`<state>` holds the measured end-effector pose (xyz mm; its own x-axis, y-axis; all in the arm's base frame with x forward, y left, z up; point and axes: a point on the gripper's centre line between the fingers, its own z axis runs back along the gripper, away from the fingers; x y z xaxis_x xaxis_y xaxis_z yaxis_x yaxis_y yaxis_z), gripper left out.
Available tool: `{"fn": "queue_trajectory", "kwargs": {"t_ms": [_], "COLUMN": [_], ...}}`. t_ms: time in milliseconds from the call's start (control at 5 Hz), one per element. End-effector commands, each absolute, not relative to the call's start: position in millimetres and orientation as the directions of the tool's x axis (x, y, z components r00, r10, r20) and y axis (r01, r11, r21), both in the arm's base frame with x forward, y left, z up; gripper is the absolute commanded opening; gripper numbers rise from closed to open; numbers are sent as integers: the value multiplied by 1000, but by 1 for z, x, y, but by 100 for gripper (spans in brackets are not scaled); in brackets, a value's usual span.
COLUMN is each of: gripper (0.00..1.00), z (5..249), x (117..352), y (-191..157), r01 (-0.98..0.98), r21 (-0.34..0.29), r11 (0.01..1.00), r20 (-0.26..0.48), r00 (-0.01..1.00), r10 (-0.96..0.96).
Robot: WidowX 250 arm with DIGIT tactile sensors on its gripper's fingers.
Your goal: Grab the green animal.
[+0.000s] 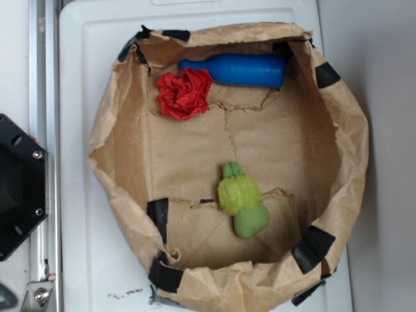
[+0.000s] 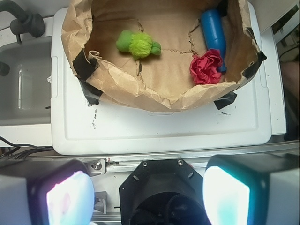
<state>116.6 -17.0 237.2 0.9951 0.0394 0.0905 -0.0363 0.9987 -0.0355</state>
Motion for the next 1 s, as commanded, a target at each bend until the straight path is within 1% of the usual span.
{"fn": "queue_trajectory", "kwargs": {"t_ms": [0,200,400,600,800], "gripper": [100,100,100,100,100], "z": [237,234,219,207,204], "x": [117,145,177,212,251], "y": [-17,-11,-8,-11,-2], "r01": [-36,-9,102,283,376], "r21": [-35,-57,-37,-89,-95], "r11": [999,998,994,955,922], "r20": [91,100,89,74,94], "r00": [995,995,991,958,925], "r10": [39,15,-98,-277,-367]}}
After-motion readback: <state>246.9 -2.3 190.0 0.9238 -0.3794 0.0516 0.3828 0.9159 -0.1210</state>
